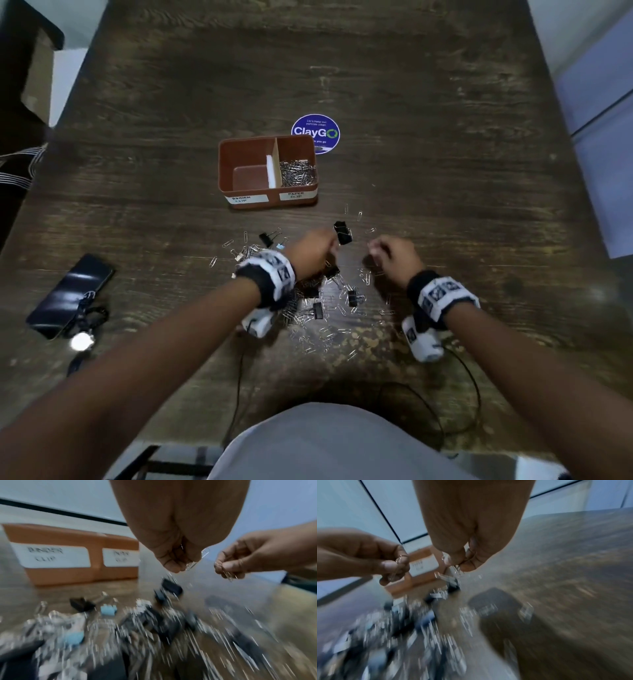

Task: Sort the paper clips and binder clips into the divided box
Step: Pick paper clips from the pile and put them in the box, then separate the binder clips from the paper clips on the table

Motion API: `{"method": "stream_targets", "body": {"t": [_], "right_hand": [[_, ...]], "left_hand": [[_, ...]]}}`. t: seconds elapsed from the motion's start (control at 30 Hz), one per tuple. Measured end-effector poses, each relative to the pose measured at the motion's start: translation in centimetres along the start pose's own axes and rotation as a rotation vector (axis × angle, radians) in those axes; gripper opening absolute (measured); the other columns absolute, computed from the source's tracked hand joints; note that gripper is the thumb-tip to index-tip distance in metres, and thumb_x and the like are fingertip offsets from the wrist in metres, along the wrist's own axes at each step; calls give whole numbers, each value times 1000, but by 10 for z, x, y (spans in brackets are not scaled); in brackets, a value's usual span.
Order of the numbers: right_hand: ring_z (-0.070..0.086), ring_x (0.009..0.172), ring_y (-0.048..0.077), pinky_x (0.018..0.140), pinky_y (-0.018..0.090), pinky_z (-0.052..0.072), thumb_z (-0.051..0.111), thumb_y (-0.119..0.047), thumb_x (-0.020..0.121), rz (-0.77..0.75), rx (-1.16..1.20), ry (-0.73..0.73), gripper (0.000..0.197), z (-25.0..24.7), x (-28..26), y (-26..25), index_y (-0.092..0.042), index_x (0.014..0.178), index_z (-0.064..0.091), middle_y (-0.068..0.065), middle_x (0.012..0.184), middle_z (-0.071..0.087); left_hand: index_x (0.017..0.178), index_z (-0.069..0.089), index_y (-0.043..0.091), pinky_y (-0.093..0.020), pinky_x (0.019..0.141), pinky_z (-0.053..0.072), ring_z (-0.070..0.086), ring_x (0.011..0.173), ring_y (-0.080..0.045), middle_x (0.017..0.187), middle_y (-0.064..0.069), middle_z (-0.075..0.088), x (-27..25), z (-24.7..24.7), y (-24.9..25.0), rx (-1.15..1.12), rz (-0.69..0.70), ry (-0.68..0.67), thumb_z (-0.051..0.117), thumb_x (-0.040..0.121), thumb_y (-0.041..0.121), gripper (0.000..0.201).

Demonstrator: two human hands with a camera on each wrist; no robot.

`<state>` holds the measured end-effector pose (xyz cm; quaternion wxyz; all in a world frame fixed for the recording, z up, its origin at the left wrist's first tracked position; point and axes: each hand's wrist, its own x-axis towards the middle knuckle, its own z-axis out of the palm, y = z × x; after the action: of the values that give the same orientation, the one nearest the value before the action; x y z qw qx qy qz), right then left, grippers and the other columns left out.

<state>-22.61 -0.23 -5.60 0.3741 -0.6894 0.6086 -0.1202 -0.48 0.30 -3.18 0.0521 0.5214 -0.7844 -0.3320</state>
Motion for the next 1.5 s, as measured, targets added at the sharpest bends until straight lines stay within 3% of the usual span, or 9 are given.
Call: {"method": "stream_targets", "body": {"t": [0.2, 0.37, 0.47, 0.57, 0.67, 0.9, 1.07, 1.23, 1.5], "right_hand": [[61, 85, 14, 87, 31, 51, 65, -14, 88, -25, 257, 202, 7, -25, 104, -101, -13, 94, 69, -1, 89, 67], [69, 78, 20, 83, 36, 56, 75, -23, 81, 68, 259, 184, 22, -22, 160, -139, -11, 99, 71, 6, 83, 69], [71, 71, 22, 72, 39, 60, 79, -19, 78, 127, 351, 248, 9, -21, 168, -134, -15, 78, 70, 7, 78, 69], [65, 59, 15, 59, 27, 60, 75, -12, 81, 168, 378, 282, 11, -26, 151, -124, -4, 88, 70, 9, 81, 67], [64, 60, 14, 59, 28, 59, 73, -9, 81, 151, 314, 200, 6, -24, 123, -106, -12, 85, 69, 8, 81, 69], [57, 85, 8, 71, 13, 44, 59, -13, 92, -117, -187, -399, 13, 19, 17, -80, -14, 102, 68, -3, 97, 63], [55, 100, 20, 90, 36, 49, 59, -17, 89, -219, -446, -466, 14, 66, -29, -62, -15, 102, 64, 2, 108, 57], [51, 99, 20, 86, 41, 51, 78, -56, 65, -122, -569, -495, 62, 90, -55, -45, -15, 106, 57, 1, 115, 47], [43, 116, 26, 94, 42, 47, 83, -62, 49, -228, -697, -461, 104, 107, -76, -37, -8, 128, 43, 9, 128, 41]], "left_hand": [[99, 64, 6, -24, 79, 43, 56, 86, -14, 97, -5, 65, 53, -110, -30, -67, -180, 364, 55, 95, 8, 10], [103, 71, 4, -32, 87, 49, 65, 95, -24, 102, -12, 71, 82, -143, -57, 34, -310, 333, 63, 92, 17, 19], [112, 68, 4, -36, 92, 51, 64, 102, -28, 108, -15, 69, 83, -144, -69, 55, -352, 338, 60, 93, 19, 25], [116, 67, 7, -33, 94, 50, 64, 104, -24, 113, -12, 68, 72, -140, -69, 15, -300, 349, 58, 94, 15, 25], [112, 67, 11, -20, 83, 44, 61, 95, -12, 109, -3, 68, 50, -126, -56, -47, -259, 388, 57, 95, 13, 20], [111, 64, 17, -16, 65, 49, 62, 81, -6, 101, 5, 65, -36, -35, -45, -111, -211, 116, 53, 97, 16, 17], [102, 66, 14, -41, 82, 53, 61, 89, -18, 102, -3, 65, -93, 36, -52, 90, -100, -64, 52, 96, 24, 19], [121, 56, 7, -38, 76, 49, 54, 105, -26, 124, -11, 47, -119, 75, -44, 346, 1, -117, 62, 89, 30, 40], [129, 48, 2, -35, 79, 47, 53, 107, -28, 123, -15, 48, -110, 78, -34, 449, -52, -75, 54, 90, 2, 39]]}}
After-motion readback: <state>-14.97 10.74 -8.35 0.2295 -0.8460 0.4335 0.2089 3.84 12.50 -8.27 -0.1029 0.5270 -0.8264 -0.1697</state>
